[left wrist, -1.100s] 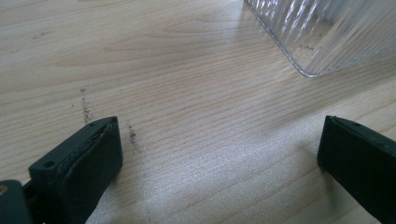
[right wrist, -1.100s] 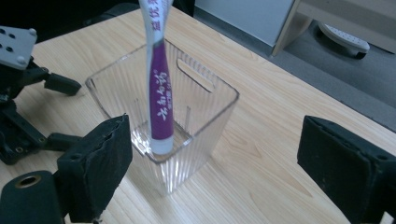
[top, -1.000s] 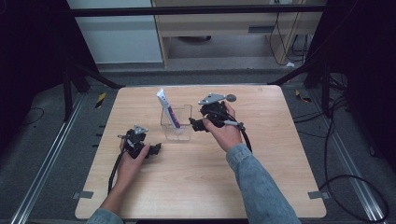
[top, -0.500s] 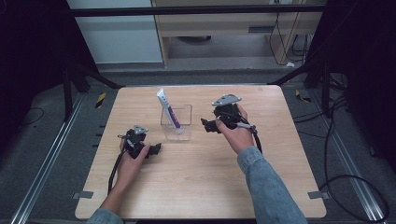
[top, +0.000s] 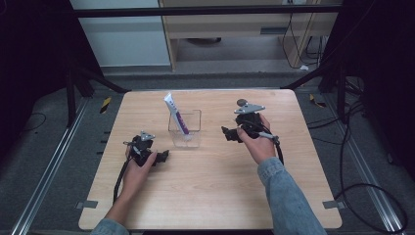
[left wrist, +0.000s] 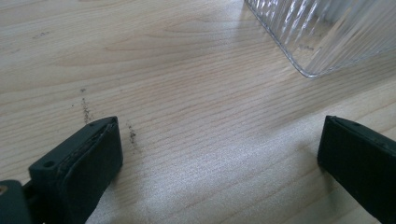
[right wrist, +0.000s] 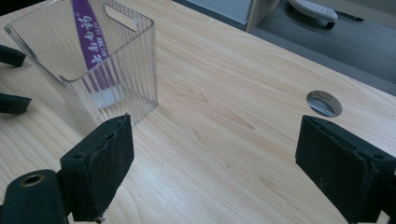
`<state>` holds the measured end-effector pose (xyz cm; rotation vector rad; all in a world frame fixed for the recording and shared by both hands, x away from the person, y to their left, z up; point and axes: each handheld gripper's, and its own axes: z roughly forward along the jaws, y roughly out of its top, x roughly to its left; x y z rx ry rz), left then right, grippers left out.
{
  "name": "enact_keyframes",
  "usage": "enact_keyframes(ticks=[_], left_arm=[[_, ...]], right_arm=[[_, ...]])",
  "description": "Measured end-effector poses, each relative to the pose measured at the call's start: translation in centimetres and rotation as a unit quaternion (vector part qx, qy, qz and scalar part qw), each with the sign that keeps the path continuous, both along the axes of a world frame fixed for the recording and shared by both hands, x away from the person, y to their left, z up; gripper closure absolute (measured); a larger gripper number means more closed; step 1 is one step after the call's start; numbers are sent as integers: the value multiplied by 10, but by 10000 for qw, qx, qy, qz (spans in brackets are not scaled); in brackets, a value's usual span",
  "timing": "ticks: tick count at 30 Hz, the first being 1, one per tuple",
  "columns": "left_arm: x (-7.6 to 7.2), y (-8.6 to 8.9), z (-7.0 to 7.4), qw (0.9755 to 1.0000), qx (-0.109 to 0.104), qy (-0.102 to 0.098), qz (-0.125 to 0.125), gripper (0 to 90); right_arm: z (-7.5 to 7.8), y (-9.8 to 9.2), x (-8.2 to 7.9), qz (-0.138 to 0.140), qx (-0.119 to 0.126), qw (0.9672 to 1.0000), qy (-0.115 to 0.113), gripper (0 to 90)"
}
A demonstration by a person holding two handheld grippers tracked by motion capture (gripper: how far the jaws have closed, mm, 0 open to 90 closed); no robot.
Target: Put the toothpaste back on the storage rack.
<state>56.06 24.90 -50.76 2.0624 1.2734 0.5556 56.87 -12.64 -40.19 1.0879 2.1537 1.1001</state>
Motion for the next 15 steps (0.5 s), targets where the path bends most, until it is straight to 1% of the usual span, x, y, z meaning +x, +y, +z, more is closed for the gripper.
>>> enact_keyframes(ticks=[3, 8, 10, 15], left_arm=[[0, 0, 0, 10000, -5, 1, 2, 0], [0, 0, 0, 10000, -13, -2, 17, 0], [0, 0, 0, 10000, -15, -1, 19, 0], [0, 0, 0, 10000, -16, -2, 18, 0]], right_arm=[[-4, -10, 0, -90, -6, 10000, 16, 120], [-12, -27, -4, -251, -9, 9996, 113, 124], [-17, -33, -6, -313, -17, 9994, 128, 126], [-30, -48, -9, -427, -40, 9987, 270, 127]])
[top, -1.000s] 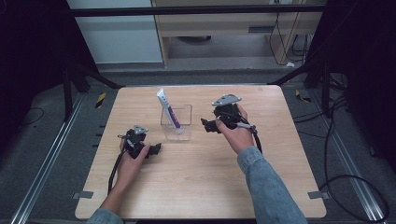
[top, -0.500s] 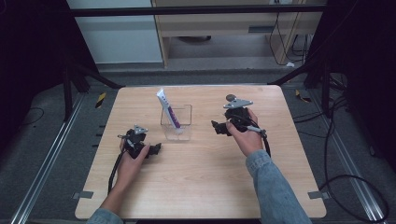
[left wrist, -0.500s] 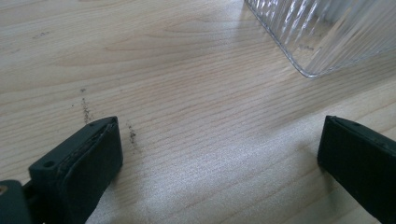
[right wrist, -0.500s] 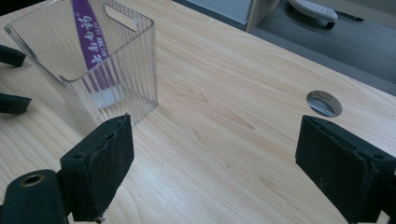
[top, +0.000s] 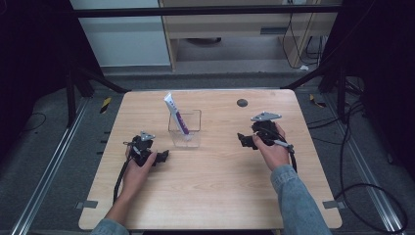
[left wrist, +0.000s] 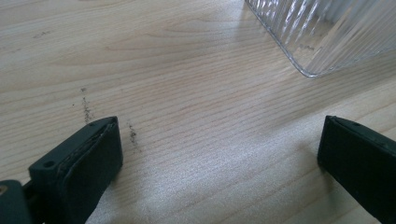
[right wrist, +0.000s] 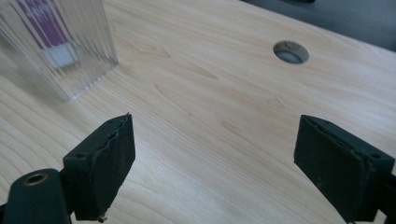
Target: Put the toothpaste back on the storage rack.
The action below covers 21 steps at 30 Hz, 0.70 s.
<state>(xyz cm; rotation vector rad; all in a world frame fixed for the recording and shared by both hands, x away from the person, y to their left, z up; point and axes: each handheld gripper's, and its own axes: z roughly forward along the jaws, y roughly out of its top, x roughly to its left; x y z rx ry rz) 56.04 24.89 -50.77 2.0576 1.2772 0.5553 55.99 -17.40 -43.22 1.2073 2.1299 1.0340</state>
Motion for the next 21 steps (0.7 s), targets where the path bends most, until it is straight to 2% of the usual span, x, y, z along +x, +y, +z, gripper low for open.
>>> enact_keyframes(ticks=[8, 13, 15, 19, 21], left_arm=[[0, 0, 0, 10000, 2, -1, 0, 0], [0, 0, 0, 10000, 2, 0, 2, 0], [0, 0, 0, 10000, 2, -2, 3, 0], [0, 0, 0, 10000, 1, -1, 2, 0], [0, 0, 0, 10000, 0, -1, 3, 0]], right_arm=[[-26, -29, -11, -180, -70, 9994, 270, 128], [-41, -49, -20, -363, 80, 9984, 424, 127], [-46, -57, -22, -437, 44, 9980, 462, 127], [-52, -69, -26, -554, 241, 9966, 552, 127], [-55, -73, -27, -597, 222, 9965, 535, 127]])
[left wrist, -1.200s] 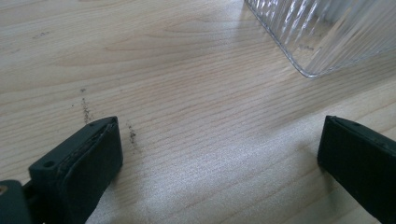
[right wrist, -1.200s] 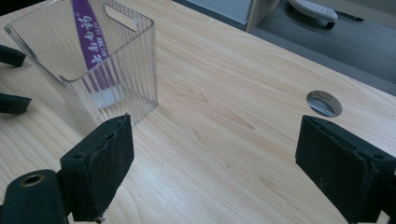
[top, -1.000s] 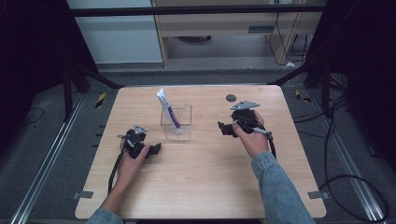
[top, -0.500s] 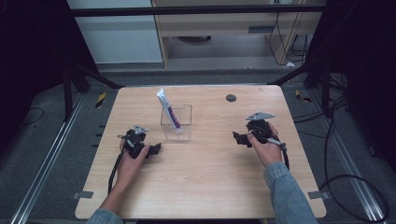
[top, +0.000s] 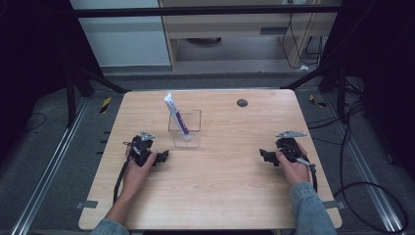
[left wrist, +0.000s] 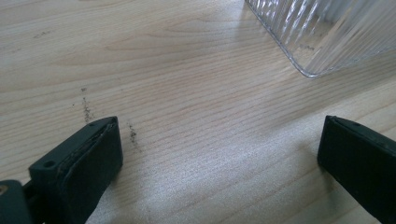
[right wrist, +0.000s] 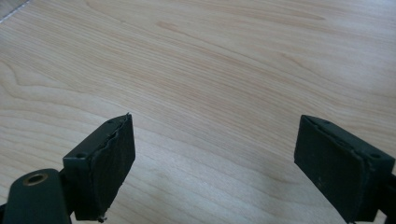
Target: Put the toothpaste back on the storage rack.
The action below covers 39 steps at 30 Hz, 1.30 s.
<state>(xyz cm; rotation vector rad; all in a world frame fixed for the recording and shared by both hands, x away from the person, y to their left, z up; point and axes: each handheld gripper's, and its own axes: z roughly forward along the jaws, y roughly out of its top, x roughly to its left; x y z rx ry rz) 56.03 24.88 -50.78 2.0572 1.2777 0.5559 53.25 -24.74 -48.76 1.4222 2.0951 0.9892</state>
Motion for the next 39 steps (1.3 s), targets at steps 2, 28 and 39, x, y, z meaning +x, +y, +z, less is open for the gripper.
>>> enact_keyframes(ticks=[2, 28, 39], left_arm=[[0, 0, 0, 10000, 0, -1, 2, 0], [0, 0, 0, 10000, -1, -2, 3, 0], [0, 0, 0, 10000, 6, -2, -3, 0]], right_arm=[[-2, -4, 0, -62, -31, 10000, -11, 127], [-23, -13, 31, -697, -277, 9972, 9, 80], [-24, -6, 30, -1430, -284, 9892, 135, 2]])
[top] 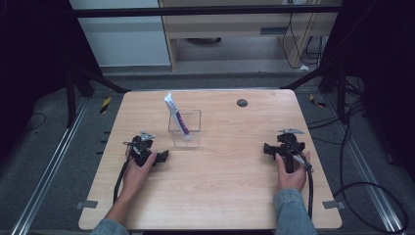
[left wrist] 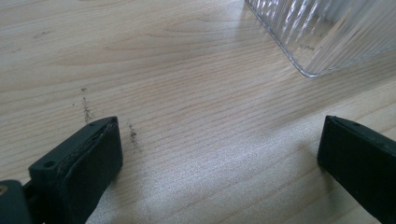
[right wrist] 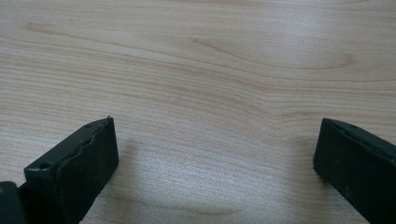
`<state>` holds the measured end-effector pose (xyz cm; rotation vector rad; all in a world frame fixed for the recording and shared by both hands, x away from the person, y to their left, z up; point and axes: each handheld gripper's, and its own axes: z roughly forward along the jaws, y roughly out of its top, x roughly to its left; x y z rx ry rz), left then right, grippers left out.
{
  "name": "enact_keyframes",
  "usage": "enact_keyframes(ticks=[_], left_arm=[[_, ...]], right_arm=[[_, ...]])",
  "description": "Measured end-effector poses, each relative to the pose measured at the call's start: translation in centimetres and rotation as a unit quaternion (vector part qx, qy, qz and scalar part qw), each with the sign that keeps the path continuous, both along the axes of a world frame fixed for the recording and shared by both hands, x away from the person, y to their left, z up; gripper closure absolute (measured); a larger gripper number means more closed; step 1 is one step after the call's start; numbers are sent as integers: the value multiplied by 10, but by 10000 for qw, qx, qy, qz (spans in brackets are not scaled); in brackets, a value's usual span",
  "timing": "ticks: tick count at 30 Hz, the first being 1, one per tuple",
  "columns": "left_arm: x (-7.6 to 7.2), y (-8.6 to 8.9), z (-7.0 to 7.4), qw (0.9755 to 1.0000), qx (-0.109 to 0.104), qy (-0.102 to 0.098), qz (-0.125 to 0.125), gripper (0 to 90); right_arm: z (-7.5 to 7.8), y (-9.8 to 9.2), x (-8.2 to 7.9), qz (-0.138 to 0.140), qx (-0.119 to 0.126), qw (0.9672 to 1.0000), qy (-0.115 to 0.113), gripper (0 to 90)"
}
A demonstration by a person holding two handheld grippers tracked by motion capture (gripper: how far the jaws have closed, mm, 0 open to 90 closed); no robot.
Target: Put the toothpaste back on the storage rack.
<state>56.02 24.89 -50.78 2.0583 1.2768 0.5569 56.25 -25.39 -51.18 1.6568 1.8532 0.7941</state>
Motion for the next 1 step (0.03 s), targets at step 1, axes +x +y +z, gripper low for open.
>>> enact_keyframes(ticks=[1], left_arm=[[0, 0, 0, 10000, -1, -1, 0, 0]], right_arm=[[0, 0, -1, -28, 6, 10000, 7, 2]])
